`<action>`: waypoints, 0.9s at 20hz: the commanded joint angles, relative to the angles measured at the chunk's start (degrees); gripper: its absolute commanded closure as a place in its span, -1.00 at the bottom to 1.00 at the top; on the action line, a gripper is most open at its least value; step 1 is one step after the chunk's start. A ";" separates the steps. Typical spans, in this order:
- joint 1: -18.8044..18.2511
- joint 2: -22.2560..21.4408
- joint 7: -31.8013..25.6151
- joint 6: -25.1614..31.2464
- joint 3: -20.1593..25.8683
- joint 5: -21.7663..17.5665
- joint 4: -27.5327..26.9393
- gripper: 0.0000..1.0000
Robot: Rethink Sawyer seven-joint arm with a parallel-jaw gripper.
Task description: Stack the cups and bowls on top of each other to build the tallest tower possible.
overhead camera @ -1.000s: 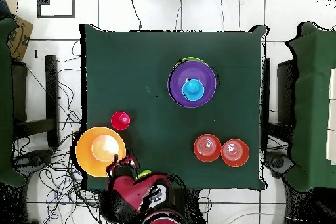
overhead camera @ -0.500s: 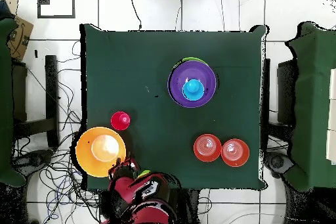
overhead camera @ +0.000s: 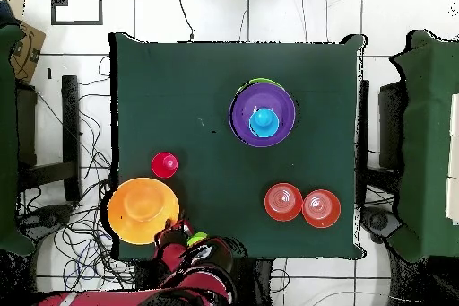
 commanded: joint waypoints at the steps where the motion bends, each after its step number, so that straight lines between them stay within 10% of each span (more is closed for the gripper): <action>1: 1.06 4.20 7.36 -2.78 1.72 3.27 -7.13 -1.00; 18: 1.24 3.92 7.08 -3.96 2.53 1.73 -7.34 -1.00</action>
